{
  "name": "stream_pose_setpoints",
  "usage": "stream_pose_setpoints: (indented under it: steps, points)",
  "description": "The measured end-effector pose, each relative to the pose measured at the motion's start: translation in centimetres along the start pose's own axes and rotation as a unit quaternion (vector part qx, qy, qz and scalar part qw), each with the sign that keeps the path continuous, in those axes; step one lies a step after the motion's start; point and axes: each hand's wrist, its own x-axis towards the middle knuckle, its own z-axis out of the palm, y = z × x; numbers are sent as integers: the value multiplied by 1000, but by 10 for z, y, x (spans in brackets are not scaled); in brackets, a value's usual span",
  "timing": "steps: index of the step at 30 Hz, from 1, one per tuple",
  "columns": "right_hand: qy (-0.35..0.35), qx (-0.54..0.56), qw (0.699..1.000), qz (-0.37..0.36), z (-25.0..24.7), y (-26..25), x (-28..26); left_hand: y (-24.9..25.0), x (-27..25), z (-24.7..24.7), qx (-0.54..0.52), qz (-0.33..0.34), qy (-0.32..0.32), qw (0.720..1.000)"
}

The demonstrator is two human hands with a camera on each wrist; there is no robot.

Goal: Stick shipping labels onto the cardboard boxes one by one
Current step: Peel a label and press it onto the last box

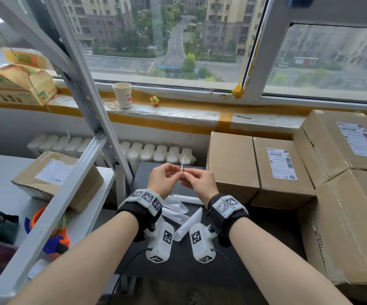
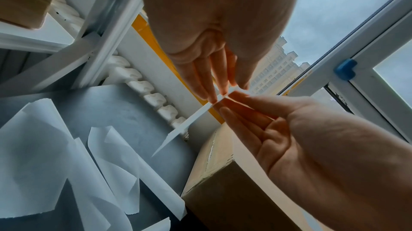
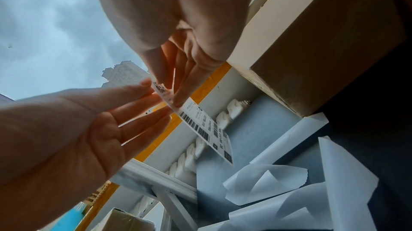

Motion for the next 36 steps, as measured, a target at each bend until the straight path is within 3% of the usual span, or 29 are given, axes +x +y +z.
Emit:
stream_pose_setpoints:
  steps: [21, 26, 36]
  points:
    - [-37, 62, 997, 24, 3, -7, -10, -5, 6, -1, 1, -14, 3, 1000]
    - [-46, 85, 994, 58, 2, -12, -10, -3, 6, -3, 5, -12, 18, 1000]
    - [-28, 89, 994, 57, 2, -11, -12, -2, 1, -4, 19, -1, 4, 1000]
